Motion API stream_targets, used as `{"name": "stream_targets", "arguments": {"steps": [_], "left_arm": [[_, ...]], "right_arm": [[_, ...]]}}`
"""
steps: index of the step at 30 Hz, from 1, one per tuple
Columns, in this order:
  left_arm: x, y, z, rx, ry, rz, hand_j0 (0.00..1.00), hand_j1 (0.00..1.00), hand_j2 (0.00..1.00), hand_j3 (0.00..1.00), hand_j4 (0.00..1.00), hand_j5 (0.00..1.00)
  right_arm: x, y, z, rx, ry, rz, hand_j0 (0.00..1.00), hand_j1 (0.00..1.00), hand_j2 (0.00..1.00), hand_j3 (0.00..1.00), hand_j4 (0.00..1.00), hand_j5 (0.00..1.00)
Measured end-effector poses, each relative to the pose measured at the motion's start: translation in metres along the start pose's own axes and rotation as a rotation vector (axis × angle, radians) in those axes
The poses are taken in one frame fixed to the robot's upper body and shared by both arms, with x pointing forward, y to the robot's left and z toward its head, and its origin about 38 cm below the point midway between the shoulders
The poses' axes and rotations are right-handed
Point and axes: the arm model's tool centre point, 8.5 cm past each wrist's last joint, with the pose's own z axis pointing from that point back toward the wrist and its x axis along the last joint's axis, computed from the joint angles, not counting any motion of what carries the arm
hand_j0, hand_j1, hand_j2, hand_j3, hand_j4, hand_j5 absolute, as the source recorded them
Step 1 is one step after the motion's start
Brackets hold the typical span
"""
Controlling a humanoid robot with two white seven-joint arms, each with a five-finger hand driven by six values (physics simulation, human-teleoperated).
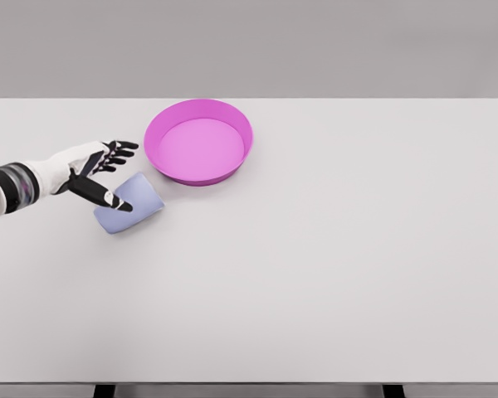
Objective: Flip the cup with left arm and place it on the plate
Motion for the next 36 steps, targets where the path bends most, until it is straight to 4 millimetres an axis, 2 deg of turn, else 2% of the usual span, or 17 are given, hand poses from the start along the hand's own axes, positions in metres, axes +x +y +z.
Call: {"name": "stream_targets", "arguments": {"steps": [7,17,30,36], "left_arm": [[-0.001,-0.001,-0.001,0.024,-0.001,-0.026,1.0,1.0,1.0,1.0,1.0,1.0],[-0.008,-0.016,-0.009,-0.002,0.006,-0.015,1.0,1.0,1.0,1.0,1.0,1.0],[-0.014,-0.024,-0.012,-0.014,0.014,-0.006,1.0,1.0,1.0,1.0,1.0,1.0],[-0.014,-0.025,-0.012,-0.009,0.015,-0.007,0.9,0.9,0.9,0.9,0.9,0.9]], "right_arm": [[0.0,0.0,0.0,0.0,0.0,0.0,1.0,1.0,1.0,1.0,1.0,1.0],[0.0,0.0,0.0,0.0,0.0,0.001,1.0,1.0,1.0,1.0,1.0,1.0],[0.0,0.0,0.0,0.0,0.0,0.0,1.0,1.0,1.0,1.0,1.0,1.0],[0.0,0.0,0.0,0.0,0.0,0.0,1.0,1.0,1.0,1.0,1.0,1.0]]}}
